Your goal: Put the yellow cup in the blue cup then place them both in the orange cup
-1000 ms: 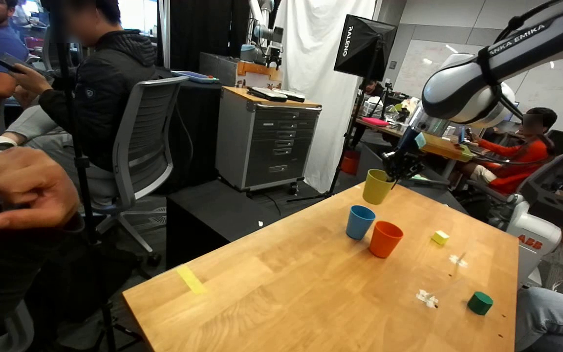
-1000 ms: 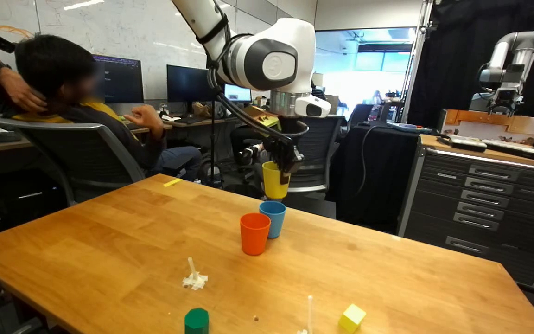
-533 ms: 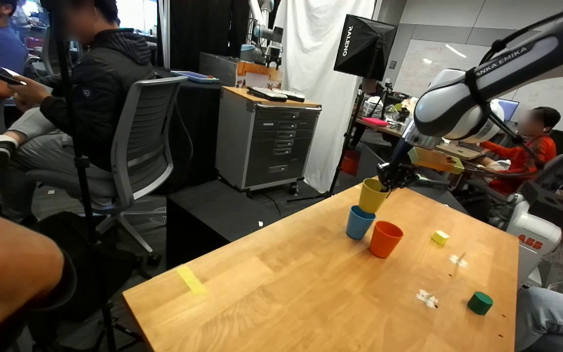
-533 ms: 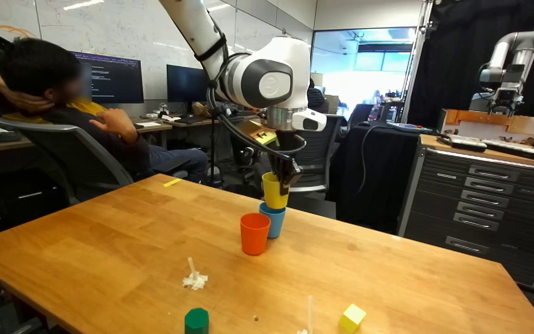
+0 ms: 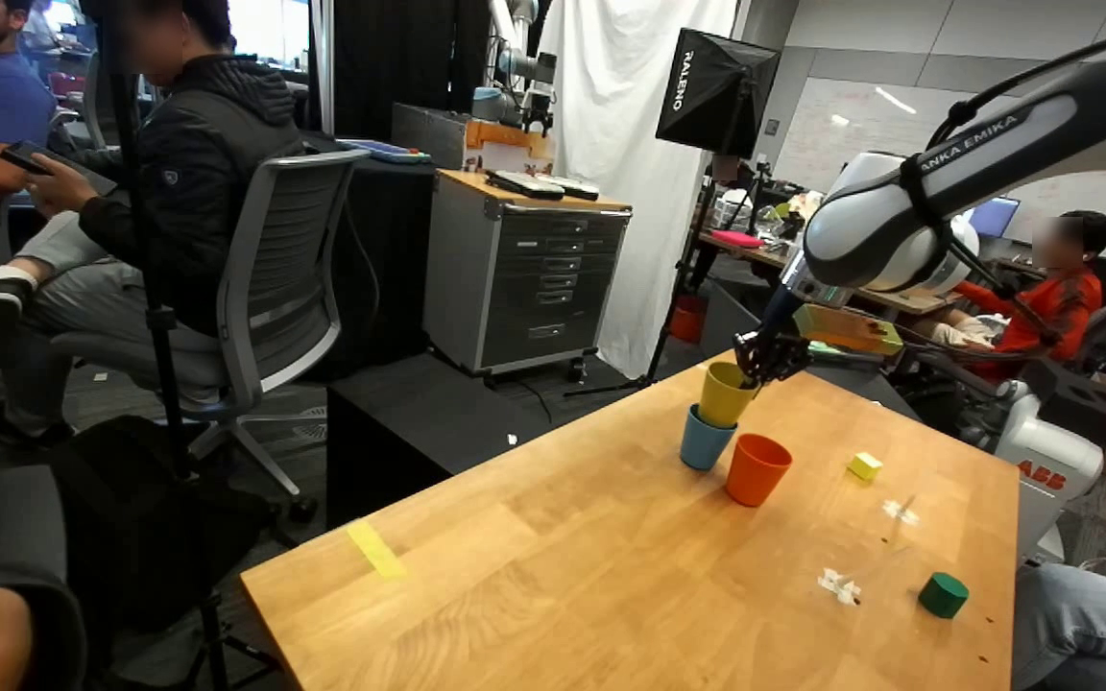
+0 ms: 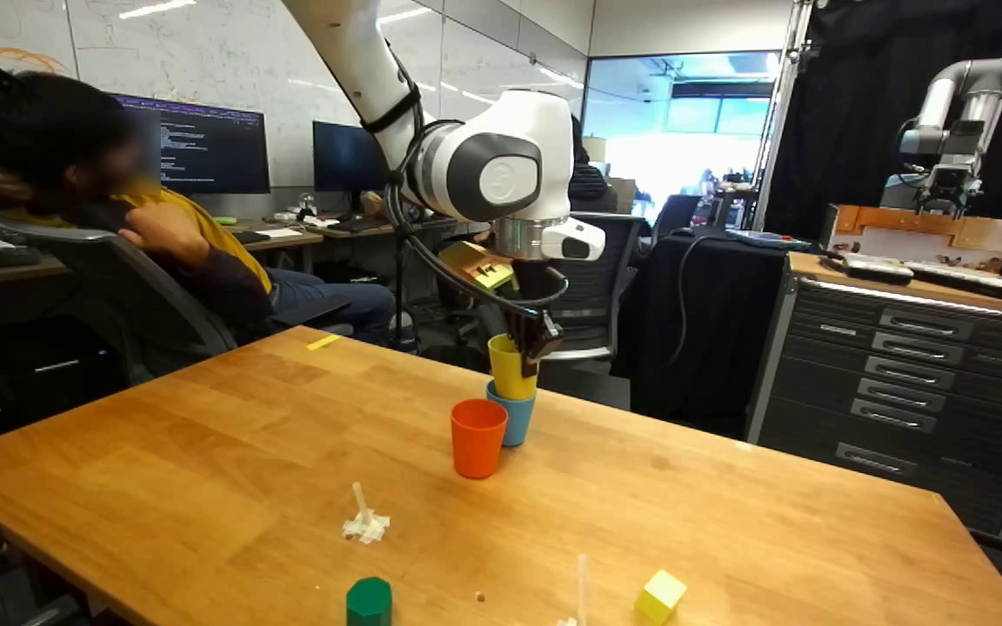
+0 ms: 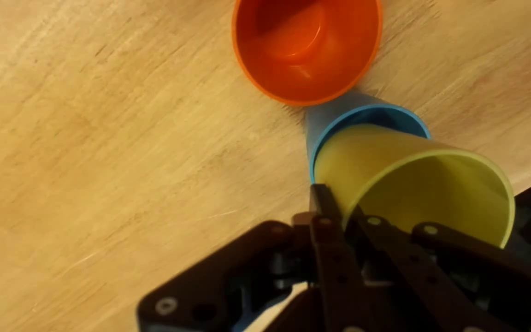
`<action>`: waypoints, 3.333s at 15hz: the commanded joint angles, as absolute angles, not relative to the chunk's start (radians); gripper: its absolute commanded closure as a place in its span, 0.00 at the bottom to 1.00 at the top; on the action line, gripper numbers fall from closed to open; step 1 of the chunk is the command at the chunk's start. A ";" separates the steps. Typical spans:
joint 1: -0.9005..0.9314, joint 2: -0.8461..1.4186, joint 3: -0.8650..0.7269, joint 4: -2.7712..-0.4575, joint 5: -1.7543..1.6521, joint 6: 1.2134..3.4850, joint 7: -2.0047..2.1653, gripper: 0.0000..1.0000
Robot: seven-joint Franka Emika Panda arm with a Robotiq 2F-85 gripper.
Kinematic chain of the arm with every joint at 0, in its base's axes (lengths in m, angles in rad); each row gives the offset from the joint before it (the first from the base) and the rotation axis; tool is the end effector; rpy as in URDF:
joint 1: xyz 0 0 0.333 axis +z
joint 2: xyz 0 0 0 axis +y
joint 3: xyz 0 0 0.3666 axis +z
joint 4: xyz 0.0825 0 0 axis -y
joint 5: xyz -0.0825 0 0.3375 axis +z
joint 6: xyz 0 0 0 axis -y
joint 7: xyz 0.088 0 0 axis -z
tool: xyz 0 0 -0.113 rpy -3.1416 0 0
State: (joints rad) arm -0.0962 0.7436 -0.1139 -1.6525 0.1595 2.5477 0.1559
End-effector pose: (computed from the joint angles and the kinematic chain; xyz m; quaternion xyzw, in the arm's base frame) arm 0.6900 -0.1331 0.2591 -0.9711 0.2250 -0.0796 0.0103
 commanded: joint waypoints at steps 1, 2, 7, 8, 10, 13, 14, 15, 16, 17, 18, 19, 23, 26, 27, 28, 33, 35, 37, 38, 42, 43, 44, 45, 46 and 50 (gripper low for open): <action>-0.092 0.746 -0.112 -1.657 0.136 2.581 0.158 0.94; -0.091 0.747 -0.113 -1.658 0.135 2.586 0.159 0.94; -0.089 0.757 -0.115 -1.656 0.133 2.600 0.160 0.94; -0.089 0.758 -0.115 -1.656 0.133 2.602 0.160 0.93; -0.090 0.760 -0.116 -1.656 0.133 2.604 0.161 0.92; -0.092 0.762 -0.115 -1.655 0.133 2.603 0.160 0.94; -0.091 0.763 -0.116 -1.655 0.132 2.603 0.161 0.93; -0.091 0.764 -0.116 -1.654 0.131 2.603 0.161 0.94; -0.092 0.764 -0.115 -1.654 0.131 2.603 0.160 0.93; -0.094 0.765 -0.112 -1.653 0.133 2.600 0.158 0.93; -0.094 0.765 -0.111 -1.654 0.133 2.600 0.157 0.92; -0.093 0.766 -0.111 -1.655 0.133 2.600 0.158 0.93; -0.095 0.771 -0.109 -1.653 0.136 2.602 0.161 0.68; -0.098 0.771 -0.107 -1.652 0.140 2.600 0.160 0.52; -0.098 0.771 -0.107 -1.652 0.141 2.600 0.161 0.43; -0.099 0.770 -0.106 -1.652 0.141 2.600 0.160 0.37; -0.101 0.757 -0.103 -1.666 0.143 2.603 0.153 0.01; -0.105 0.744 -0.099 -1.680 0.146 2.610 0.147 0.00; -0.112 0.725 -0.092 -1.698 0.153 2.623 0.135 0.00; -0.113 0.722 -0.092 -1.701 0.154 2.632 0.137 0.00; -0.121 0.722 -0.094 -1.701 0.157 2.647 0.143 0.00; -0.122 0.726 -0.095 -1.697 0.156 2.646 0.143 0.00; -0.124 0.729 -0.095 -1.695 0.155 2.643 0.143 0.00; -0.125 0.733 -0.096 -1.691 0.154 2.639 0.144 0.00; -0.125 0.735 -0.095 -1.689 0.154 2.636 0.144 0.00; -0.124 0.748 -0.092 -1.679 0.152 2.629 0.142 0.00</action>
